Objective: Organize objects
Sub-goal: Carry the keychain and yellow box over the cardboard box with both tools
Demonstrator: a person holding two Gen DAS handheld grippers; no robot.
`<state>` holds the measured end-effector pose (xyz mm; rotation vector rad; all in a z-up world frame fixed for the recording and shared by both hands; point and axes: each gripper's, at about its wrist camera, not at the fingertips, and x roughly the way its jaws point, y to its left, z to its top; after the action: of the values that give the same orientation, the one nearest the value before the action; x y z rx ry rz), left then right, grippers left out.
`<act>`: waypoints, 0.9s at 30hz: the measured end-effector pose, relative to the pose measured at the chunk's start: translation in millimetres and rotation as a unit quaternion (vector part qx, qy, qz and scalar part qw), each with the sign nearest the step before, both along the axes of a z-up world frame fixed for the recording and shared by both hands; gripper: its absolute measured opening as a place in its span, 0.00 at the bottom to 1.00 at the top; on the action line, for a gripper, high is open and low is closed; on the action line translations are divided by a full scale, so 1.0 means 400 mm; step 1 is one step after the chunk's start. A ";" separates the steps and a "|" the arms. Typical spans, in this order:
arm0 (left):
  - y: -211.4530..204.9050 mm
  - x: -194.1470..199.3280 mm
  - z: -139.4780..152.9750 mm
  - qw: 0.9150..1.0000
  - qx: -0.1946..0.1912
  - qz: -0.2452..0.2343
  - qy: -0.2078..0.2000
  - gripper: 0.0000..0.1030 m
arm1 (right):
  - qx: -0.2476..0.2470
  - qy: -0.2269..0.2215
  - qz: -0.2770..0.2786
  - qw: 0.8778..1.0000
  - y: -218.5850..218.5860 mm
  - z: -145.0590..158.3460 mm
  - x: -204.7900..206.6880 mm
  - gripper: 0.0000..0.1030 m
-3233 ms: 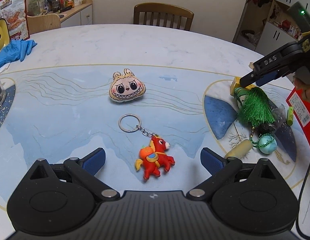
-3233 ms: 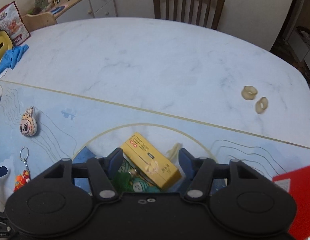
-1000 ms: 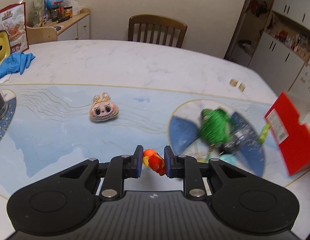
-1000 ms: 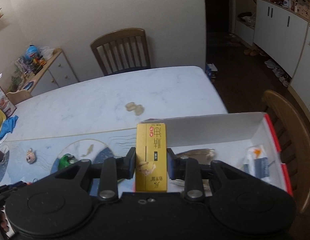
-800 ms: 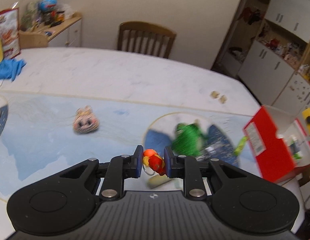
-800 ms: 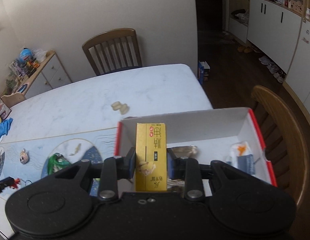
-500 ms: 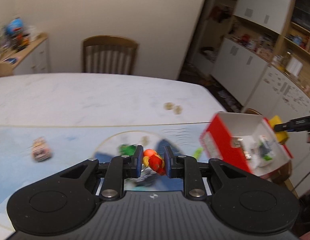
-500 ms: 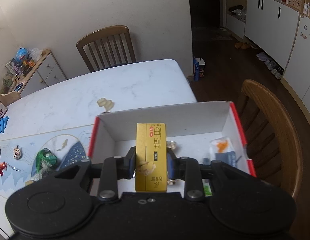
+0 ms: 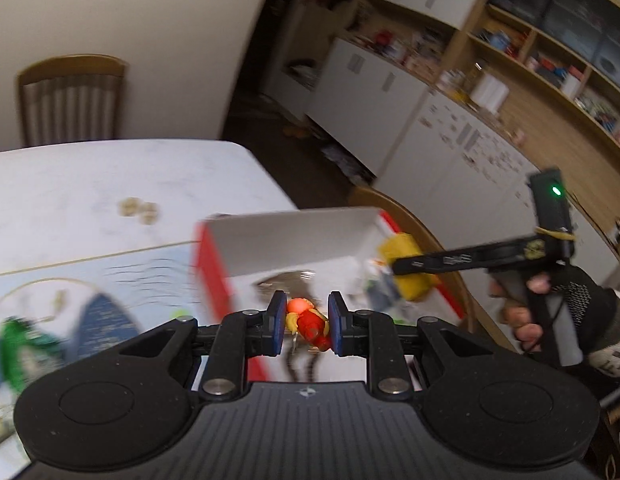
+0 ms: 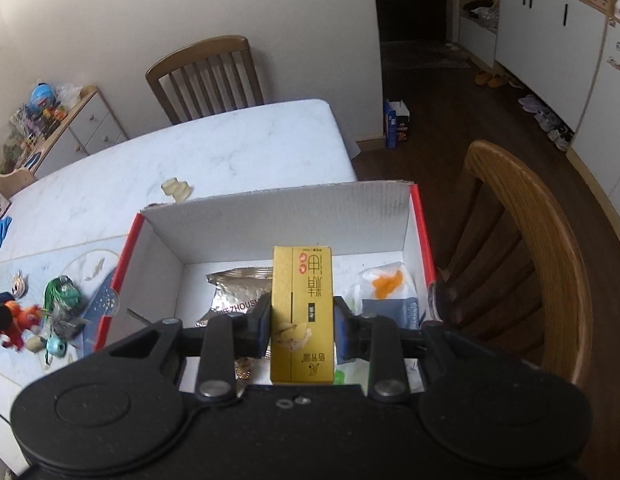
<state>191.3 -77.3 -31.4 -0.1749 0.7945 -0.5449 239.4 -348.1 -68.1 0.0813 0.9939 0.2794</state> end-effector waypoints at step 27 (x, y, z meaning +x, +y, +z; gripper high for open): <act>-0.335 0.143 -0.278 0.985 0.124 -0.084 0.089 0.21 | -0.027 0.083 0.064 0.994 0.065 -0.182 0.139 0.29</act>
<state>248.6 -211.2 -142.4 0.0764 1.0500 -0.5893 294.9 -322.1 -140.9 -0.0084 1.1731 0.3672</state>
